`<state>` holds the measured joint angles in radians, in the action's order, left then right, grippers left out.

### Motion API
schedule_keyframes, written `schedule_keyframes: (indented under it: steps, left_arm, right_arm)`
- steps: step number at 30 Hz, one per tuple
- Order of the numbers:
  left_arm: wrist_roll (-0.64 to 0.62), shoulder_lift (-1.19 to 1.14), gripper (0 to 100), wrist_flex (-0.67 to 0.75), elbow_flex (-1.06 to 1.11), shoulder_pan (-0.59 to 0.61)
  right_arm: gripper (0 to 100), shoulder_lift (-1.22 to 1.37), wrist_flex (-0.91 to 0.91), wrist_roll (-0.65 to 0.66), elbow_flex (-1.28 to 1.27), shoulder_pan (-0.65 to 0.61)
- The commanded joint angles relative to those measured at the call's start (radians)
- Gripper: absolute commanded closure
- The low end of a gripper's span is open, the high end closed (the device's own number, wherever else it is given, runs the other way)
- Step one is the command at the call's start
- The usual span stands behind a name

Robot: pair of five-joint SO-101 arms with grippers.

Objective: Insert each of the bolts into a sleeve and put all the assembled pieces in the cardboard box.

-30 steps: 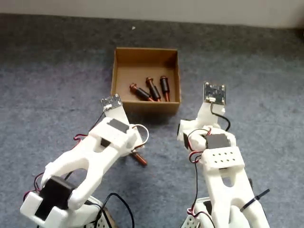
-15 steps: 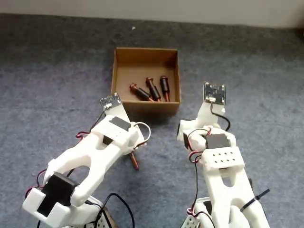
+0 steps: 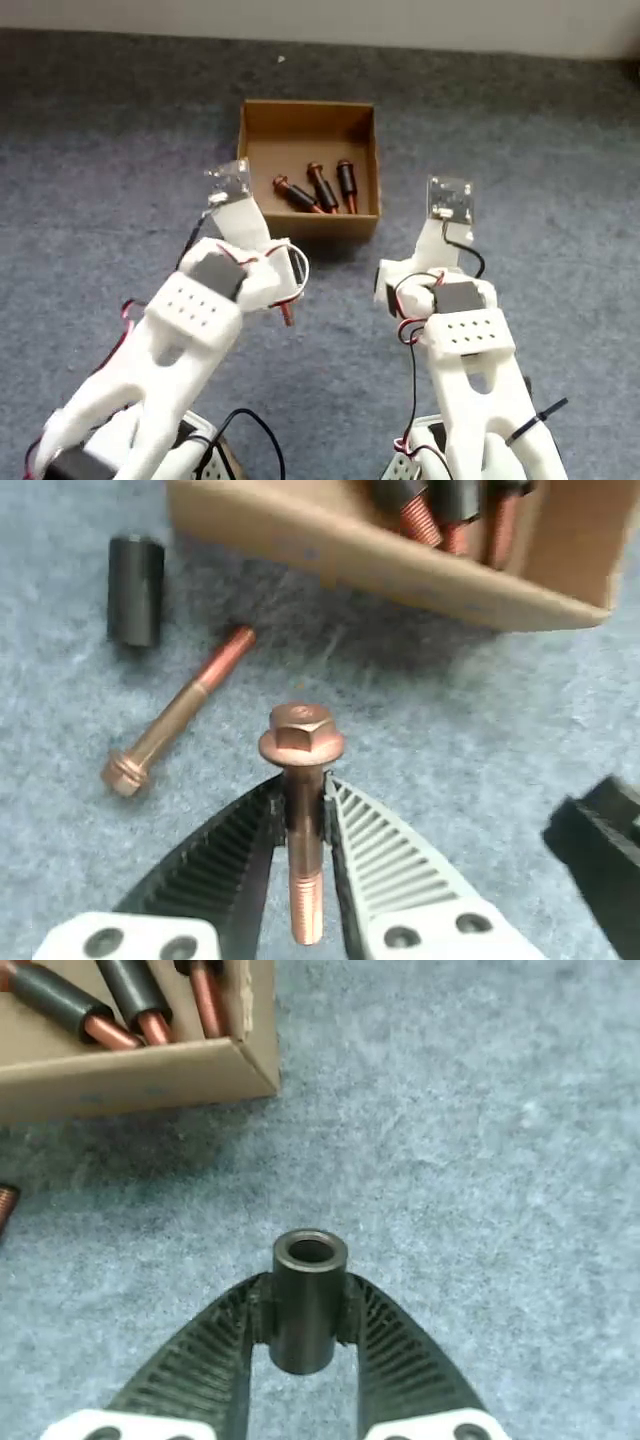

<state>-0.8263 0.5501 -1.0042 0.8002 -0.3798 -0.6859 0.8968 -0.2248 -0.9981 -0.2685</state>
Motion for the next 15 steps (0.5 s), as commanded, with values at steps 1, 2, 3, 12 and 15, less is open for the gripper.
schedule_keyframes:
  steps: [1, 2, 3, 12, 15]
  left_arm:
    - [0.130, 0.321, 100, -0.006, 0.030, -0.001]
    - [0.155, 0.378, 100, -0.006, 0.044, -0.001]
    - [0.176, 0.429, 100, -0.006, 0.059, -0.001]
    - [0.247, 0.773, 100, 0.071, 0.245, -0.001]
    - [0.249, 0.866, 100, 0.133, 0.320, -0.001]
  right_arm:
    - [99.3, -0.041, 0.042, 0.000, 0.019, -0.028]
    - [99.3, -0.044, 0.047, 0.000, 0.019, -0.038]
    - [99.3, -0.056, 0.047, 0.000, 0.018, -0.044]
    - [99.3, -0.364, 0.042, 0.000, -0.073, -0.093]
    - [99.3, -0.406, 0.042, 0.008, -0.104, -0.137]
